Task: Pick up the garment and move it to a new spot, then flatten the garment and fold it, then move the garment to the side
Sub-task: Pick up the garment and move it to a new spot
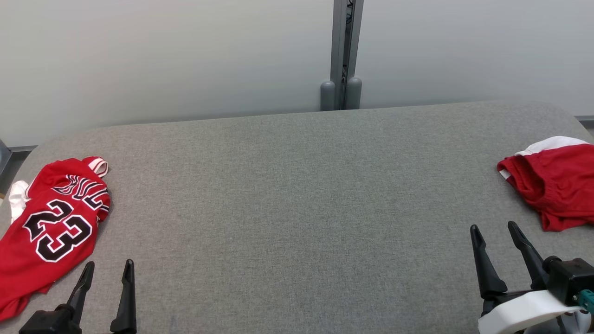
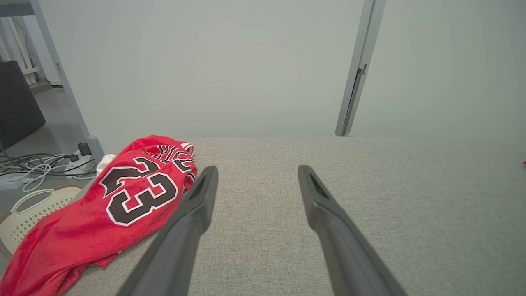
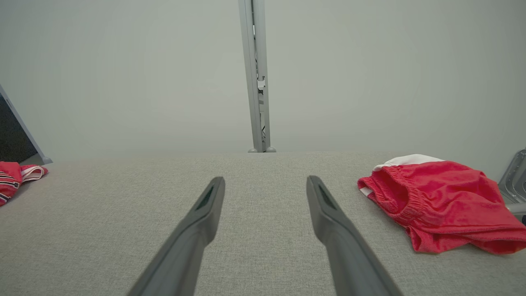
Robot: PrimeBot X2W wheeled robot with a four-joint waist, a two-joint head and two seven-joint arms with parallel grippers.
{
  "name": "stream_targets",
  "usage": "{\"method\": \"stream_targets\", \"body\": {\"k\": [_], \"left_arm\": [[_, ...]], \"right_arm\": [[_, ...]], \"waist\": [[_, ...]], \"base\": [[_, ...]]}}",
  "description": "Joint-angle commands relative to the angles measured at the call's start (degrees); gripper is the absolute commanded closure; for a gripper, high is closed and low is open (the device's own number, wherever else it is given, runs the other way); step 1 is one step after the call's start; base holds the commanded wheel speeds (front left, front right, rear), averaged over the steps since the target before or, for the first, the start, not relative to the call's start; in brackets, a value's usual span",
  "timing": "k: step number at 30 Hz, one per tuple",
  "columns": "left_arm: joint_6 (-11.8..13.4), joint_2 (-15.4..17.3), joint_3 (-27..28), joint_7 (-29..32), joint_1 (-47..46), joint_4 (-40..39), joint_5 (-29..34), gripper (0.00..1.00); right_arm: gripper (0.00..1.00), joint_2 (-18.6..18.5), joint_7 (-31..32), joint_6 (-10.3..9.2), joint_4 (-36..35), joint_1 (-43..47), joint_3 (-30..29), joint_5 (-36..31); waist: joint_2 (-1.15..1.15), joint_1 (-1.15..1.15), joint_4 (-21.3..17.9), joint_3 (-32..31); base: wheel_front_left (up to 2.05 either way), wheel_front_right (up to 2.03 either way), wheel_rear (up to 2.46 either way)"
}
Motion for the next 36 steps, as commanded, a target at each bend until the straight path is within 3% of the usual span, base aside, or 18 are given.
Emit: {"method": "stream_targets", "body": {"k": [1,12,29,36], "left_arm": [[0.34,0.37,0.01,0.13,-0.01,-0.05,-0.18,0.0],[1.01,0.07,0.13,0.37,-0.86,0.02,-0.81,0.0],[0.23,-0.55,-0.91,-0.08,-3.79,1.96,-1.17,0.0],[0.39,0.3,-1.15,0.44,-3.86,2.14,-0.81,0.0]], "right_arm": [[0.0,-0.08,-0.06,-0.01,-0.34,-0.02,-0.12,-0.17],[0.0,-0.03,0.29,0.0,-1.04,0.64,-1.01,-0.38],[0.0,-0.01,2.99,0.0,-4.69,2.96,0.03,0.13],[0.0,-0.01,3.03,0.0,-4.36,3.22,1.48,0.36]], "waist": [[0.0,0.0,0.04,-0.01],[0.0,0.0,1.56,-0.01],[0.0,0.0,19.16,-2.83],[0.0,0.0,22.96,-3.56]], "base": [[0.0,0.0,0.0],[0.0,0.0,0.0],[0.0,0.0,0.0],[0.0,0.0,0.0]]}}
